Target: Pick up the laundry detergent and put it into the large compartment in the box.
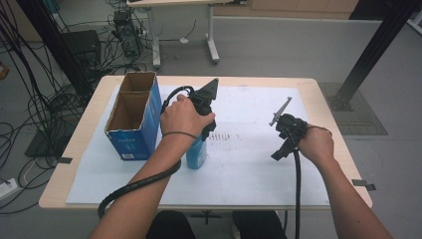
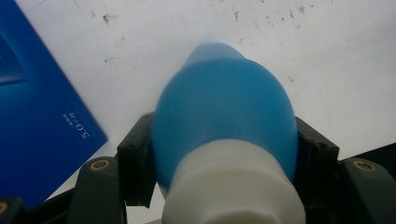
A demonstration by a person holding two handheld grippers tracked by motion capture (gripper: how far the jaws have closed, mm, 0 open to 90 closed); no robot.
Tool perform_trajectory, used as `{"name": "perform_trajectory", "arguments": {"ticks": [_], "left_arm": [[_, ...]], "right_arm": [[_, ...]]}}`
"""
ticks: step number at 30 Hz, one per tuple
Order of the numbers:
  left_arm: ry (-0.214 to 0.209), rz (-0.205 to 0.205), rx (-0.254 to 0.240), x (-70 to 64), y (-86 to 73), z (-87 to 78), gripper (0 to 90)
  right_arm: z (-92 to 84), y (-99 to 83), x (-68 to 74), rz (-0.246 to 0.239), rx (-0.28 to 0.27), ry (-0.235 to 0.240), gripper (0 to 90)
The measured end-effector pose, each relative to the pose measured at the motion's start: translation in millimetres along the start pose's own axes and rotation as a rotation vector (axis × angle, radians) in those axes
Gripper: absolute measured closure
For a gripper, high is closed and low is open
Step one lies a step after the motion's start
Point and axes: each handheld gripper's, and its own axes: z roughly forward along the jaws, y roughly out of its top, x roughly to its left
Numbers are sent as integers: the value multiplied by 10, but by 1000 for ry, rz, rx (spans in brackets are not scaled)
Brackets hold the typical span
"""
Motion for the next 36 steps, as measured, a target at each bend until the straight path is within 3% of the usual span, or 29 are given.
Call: {"name": "perform_trajectory", "arguments": {"ticks": [36], "left_arm": [[-4,5,-3,7,-9,-5,371]], "right_arm": [[-1,-32,-3,11,0,-3,33]]}}
